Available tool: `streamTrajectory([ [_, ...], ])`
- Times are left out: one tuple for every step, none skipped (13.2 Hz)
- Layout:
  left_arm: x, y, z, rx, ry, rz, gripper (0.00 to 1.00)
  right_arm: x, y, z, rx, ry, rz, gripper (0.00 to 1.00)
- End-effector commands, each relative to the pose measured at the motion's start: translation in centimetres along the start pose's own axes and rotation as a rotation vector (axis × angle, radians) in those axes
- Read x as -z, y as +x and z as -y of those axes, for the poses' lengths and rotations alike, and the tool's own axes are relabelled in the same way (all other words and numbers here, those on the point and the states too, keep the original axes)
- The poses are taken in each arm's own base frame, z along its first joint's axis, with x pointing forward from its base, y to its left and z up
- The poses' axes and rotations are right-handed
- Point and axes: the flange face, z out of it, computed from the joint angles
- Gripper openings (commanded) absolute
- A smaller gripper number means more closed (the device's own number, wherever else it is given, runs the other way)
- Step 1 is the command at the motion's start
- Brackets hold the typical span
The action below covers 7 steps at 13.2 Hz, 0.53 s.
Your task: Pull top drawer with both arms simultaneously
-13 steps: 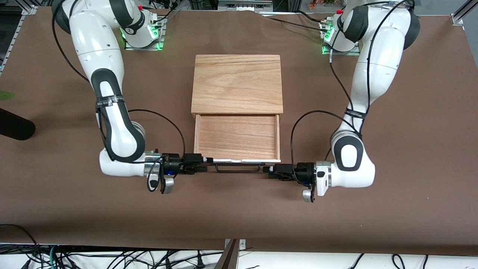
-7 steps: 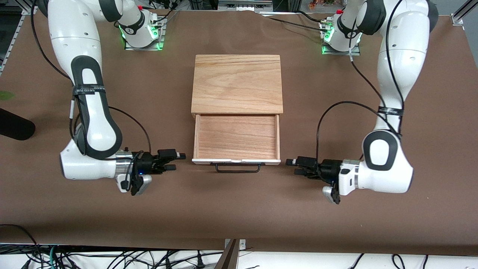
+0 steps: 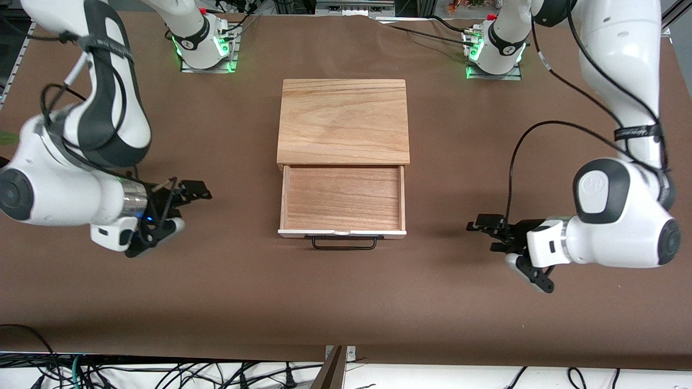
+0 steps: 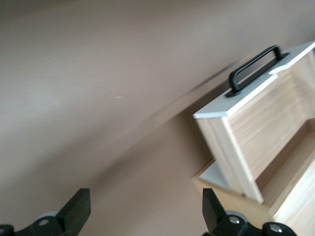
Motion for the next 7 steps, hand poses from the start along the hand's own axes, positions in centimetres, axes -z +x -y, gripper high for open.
streamTrajectory([
  [5.5, -2.0, -0.6, -0.007, 0.145, 0.008, 1.00, 4.4, -4.0, 0.3, -0.015, -0.139, 0.067, 1.00],
  [7.8, -2.6, -0.7, -0.010, 0.194, -0.003, 1.00, 6.4, -5.7, 0.7, -0.024, -0.185, 0.101, 1.00],
  [10.1, -3.3, -0.9, -0.011, 0.241, -0.016, 1.00, 7.3, -7.1, 0.9, -0.034, -0.189, 0.129, 1.00],
  [12.1, -3.9, -1.5, -0.019, 0.288, -0.024, 1.00, 8.2, -8.8, 0.6, -0.058, -0.193, 0.124, 1.00],
  [14.1, -4.6, -2.0, -0.022, 0.335, -0.030, 1.00, 8.8, -10.3, -0.4, -0.127, -0.197, 0.105, 1.00],
  [15.9, -5.2, -2.9, -0.030, 0.381, -0.035, 1.00, 9.8, -12.5, -2.0, -0.205, -0.189, 0.076, 1.00],
  [17.6, -6.0, -3.6, -0.033, 0.429, -0.036, 1.00, 9.7, -13.8, -2.0, -0.239, -0.186, 0.061, 1.00],
])
